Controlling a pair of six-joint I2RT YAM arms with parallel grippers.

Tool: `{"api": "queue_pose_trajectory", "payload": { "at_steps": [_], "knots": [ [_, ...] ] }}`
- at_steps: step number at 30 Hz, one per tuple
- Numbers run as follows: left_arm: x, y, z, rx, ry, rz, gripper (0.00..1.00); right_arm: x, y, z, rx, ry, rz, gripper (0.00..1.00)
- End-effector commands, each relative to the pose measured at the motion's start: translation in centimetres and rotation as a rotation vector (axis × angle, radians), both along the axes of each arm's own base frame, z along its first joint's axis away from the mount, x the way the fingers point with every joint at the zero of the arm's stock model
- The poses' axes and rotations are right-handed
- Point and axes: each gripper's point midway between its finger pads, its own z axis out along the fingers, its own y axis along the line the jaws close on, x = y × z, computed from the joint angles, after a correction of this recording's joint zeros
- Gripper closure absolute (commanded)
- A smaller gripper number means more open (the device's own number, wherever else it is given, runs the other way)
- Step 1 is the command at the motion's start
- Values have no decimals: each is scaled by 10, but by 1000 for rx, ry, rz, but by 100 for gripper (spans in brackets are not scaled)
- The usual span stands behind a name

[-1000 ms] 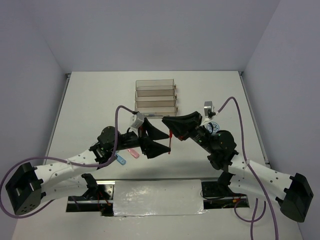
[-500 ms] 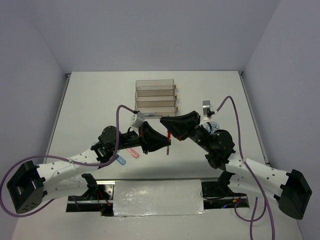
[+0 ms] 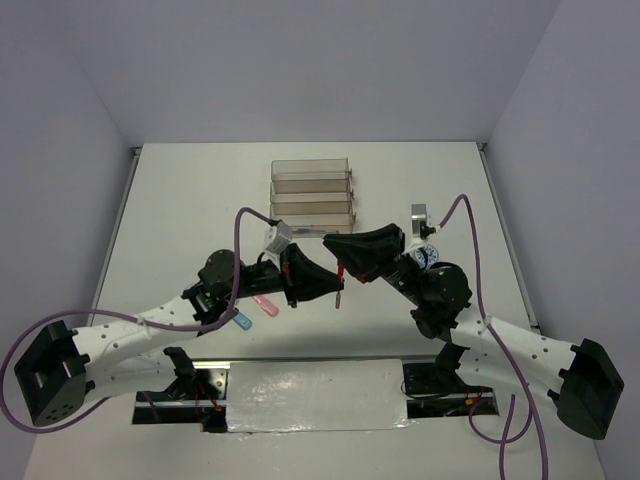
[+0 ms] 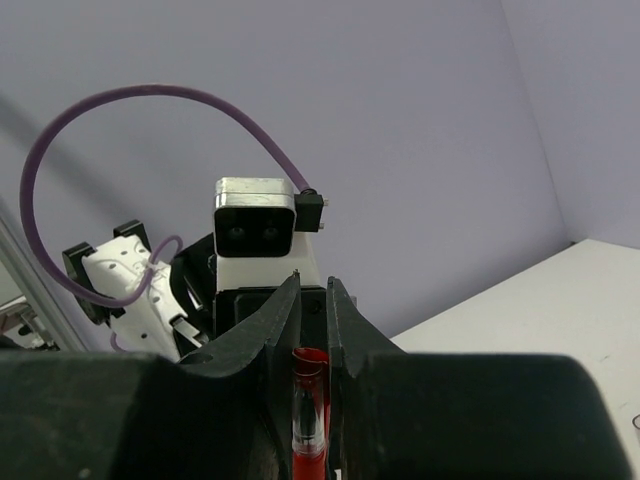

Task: Sort the stationery into containers
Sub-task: Close the pen cap on the pen.

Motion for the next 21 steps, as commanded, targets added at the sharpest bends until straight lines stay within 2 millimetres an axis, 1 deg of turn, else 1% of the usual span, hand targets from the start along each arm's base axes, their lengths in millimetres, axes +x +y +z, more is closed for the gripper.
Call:
{"api": "queue_pose_trajectory", "payload": {
  "at_steps": [1, 2, 3, 6, 7, 9, 10, 12, 13, 16, 18, 19, 21],
  "knots": [
    [-5, 8, 52, -131, -95, 8, 100, -13, 4, -12, -40, -61, 42, 100],
    [-4, 7, 52, -125, -91, 5, 100, -15, 5, -14, -51, -77, 47, 100],
    [-4, 7, 58, -128, -97, 2, 100, -16, 6, -17, -62, -81, 51, 100],
    [-5, 6, 63, -112, -108, -3, 100, -21, 11, -30, -105, -102, 80, 100],
    [-6, 8, 66, -114, -116, 2, 100, -22, 12, -36, -115, -99, 87, 100],
    [-4, 12, 69, -117, -127, 18, 100, -27, 12, -42, -122, -107, 106, 100],
    [-5, 16, 75, -131, -137, 28, 100, -29, 10, -48, -124, -109, 110, 100],
    [-3, 22, 79, -142, -143, 47, 100, -31, 9, -53, -121, -107, 116, 100],
    [-3, 26, 84, -153, -153, 53, 100, -31, 9, -62, -130, -91, 119, 100],
    [-1, 32, 91, -180, -165, 75, 100, -31, 9, -75, -122, -64, 128, 100],
    [0, 34, 96, -203, -177, 91, 100, -33, 4, -77, -86, -50, 130, 100],
    [0, 34, 94, -207, -176, 93, 100, -31, 5, -81, -77, -24, 136, 100],
    [1, 37, 98, -245, -193, 104, 100, -31, 3, -81, -46, -9, 135, 100]
  ]
}}
